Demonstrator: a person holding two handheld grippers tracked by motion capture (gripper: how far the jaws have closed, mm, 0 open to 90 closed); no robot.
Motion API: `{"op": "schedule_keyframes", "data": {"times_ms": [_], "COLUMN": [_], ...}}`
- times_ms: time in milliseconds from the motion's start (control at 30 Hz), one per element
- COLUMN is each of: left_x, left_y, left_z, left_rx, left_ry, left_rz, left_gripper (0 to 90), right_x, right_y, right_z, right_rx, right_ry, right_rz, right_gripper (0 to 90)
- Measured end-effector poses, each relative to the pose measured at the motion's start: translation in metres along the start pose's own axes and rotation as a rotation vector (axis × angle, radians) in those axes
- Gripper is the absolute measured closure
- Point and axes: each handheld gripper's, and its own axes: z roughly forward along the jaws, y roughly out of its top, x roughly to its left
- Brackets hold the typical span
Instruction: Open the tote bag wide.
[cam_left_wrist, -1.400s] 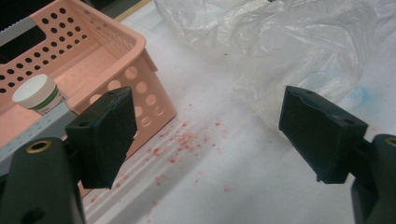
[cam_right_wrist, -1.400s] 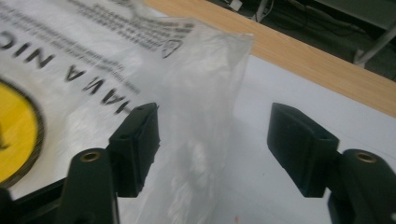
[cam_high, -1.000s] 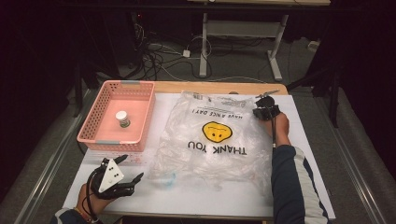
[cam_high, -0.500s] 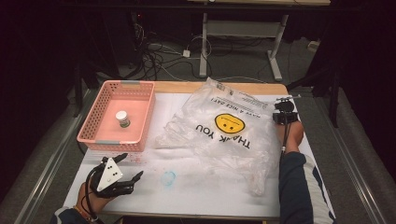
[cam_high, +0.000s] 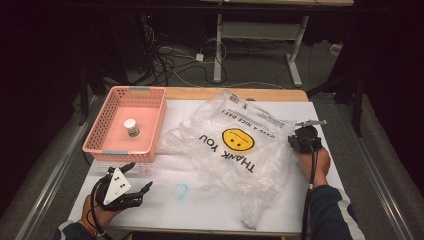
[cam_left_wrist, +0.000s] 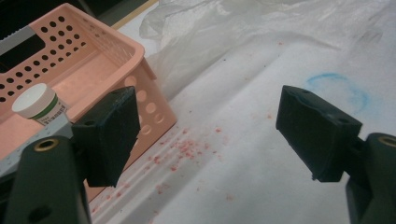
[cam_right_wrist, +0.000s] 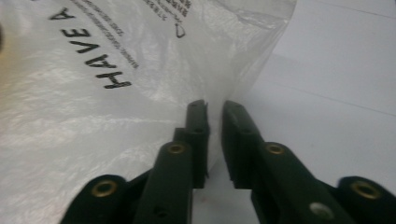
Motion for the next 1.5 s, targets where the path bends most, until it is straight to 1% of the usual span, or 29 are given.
{"op": "schedule_keyframes", "data": {"times_ms": [33, 67, 100, 133, 233, 267, 300, 367, 433, 500, 533, 567, 600, 633, 700, 767, 833, 867, 900, 933, 1000, 1067, 1100, 1133, 1167, 1200, 1333, 1433, 1500], "left_x": [0.0, 0.0, 0.0, 0.0, 0.0, 0.0, 0.0, 0.001, 0.0, 0.0, 0.0, -0.001, -0.001, -0.001, -0.001, -0.002, -0.003, -0.004, -0.004, -0.004, -0.004, -0.004, -0.004, -0.005, -0.005, -0.006, -0.005, -0.005, -0.005], "left_y": [0.0, 0.0, 0.0, 0.0, 0.0, 0.0, 0.0, 0.0, 0.0, -0.001, -0.001, -0.001, -0.001, -0.001, -0.001, 0.0, 0.0, 0.0, -0.001, -0.001, -0.001, -0.002, -0.001, -0.001, -0.001, -0.001, -0.001, -0.001, -0.001], "left_z": [0.0, -0.001, 0.0, 0.0, 0.0, 0.001, 0.001, 0.002, 0.002, 0.004, 0.004, 0.004, 0.004, 0.004, 0.004, 0.004, 0.005, 0.005, 0.005, 0.005, 0.005, 0.006, 0.006, 0.006, 0.006, 0.006, 0.006, 0.006, 0.006], "left_rx": [0.0, 0.002, -0.001, 0.007, 0.005, 0.008, 0.009, 0.01, 0.015, 0.023, 0.026, 0.029, 0.03, 0.032, 0.029, 0.029, 0.032, 0.033, 0.035, 0.035, 0.039, 0.041, 0.043, 0.051, 0.052, 0.051, 0.053, 0.051, 0.049], "left_ry": [0.002, 0.005, 0.012, 0.009, 0.018, 0.021, 0.025, 0.026, 0.03, 0.029, 0.03, 0.029, 0.027, 0.024, 0.015, 0.013, 0.011, 0.011, 0.012, 0.011, 0.01, 0.01, 0.01, 0.006, 0.005, 0.005, 0.006, 0.006, 0.006], "left_rz": [-0.001, -0.001, 0.005, -0.004, 0.007, 0.006, 0.007, 0.005, 0.008, 0.01, 0.012, 0.012, 0.009, 0.001, -0.01, -0.006, -0.001, 0.001, 0.002, 0.001, 0.001, 0.001, 0.004, -0.001, 0.001, 0.002, -0.002, -0.003, -0.003], "left_gripper": [21.0, 21.0, 21.0, 21.0, 20.9, 20.9, 20.9, 20.9, 20.9, 20.9, 20.9, 20.9, 20.9, 20.8, 20.8, 20.8, 20.8, 20.8, 20.8, 20.8, 20.8, 20.8, 20.8, 20.8, 20.8, 20.8, 20.8, 20.8, 20.8], "right_x": [0.0, 0.002, 0.006, 0.008, 0.021, 0.021, 0.037, 0.057, 0.077, 0.106, 0.106, 0.133, 0.133, 0.159, 0.177, 0.194, 0.205, 0.205, 0.208, 0.215, 0.218, 0.219, 0.218, 0.216, 0.216, 0.215, 0.21, 0.206, 0.203], "right_y": [0.0, -0.002, -0.007, -0.006, -0.001, -0.001, 0.005, 0.01, 0.014, 0.015, 0.015, 0.015, 0.015, 0.012, 0.01, 0.008, 0.004, 0.004, 0.002, -0.003, -0.006, -0.007, -0.008, -0.009, -0.009, -0.008, -0.008, -0.006, -0.003], "right_z": [0.0, -0.005, -0.018, -0.023, -0.05, -0.05, -0.067, -0.076, -0.08, -0.082, -0.082, -0.081, -0.081, -0.078, -0.074, -0.063, -0.051, -0.051, -0.046, -0.034, -0.028, -0.026, -0.021, -0.021, -0.021, -0.02, -0.019, -0.021, -0.025], "right_rx": [0.0, -0.023, -0.088, -0.104, -0.208, -0.208, -0.26, -0.278, -0.272, -0.272, -0.272, -0.247, -0.247, -0.221, -0.209, -0.169, -0.11, -0.11, -0.081, -0.016, 0.014, 0.026, 0.047, 0.045, 0.045, 0.04, 0.043, 0.005, -0.032], "right_ry": [0.0, 0.0, 0.04, 0.049, 0.103, 0.103, 0.188, 0.249, 0.323, 0.401, 0.401, 0.472, 0.472, 0.515, 0.541, 0.554, 0.534, 0.534, 0.534, 0.508, 0.506, 0.496, 0.509, 0.524, 0.524, 0.509, 0.481, 0.462, 0.445], "right_rz": [0.0, -0.003, 0.0, -0.019, -0.091, -0.091, -0.144, -0.22, -0.297, -0.382, -0.382, -0.447, -0.447, -0.54, -0.596, -0.65, -0.692, -0.692, -0.7, -0.739, -0.754, -0.745, -0.734, -0.716, -0.716, -0.706, -0.667, -0.632, -0.614], "right_gripper": [76.1, 71.9, 68.4, 65.4, 61.3, 61.3, 58.1, 55.1, 51.7, 46.1, 46.1, 44.2, 44.2, 42.9, 43.0, 43.4, 41.5, 41.5, 41.1, 40.2, 44.1, 45.3, 54.7, 60.0, 60.0, 69.8, 82.9, 89.0, 89.1]}}
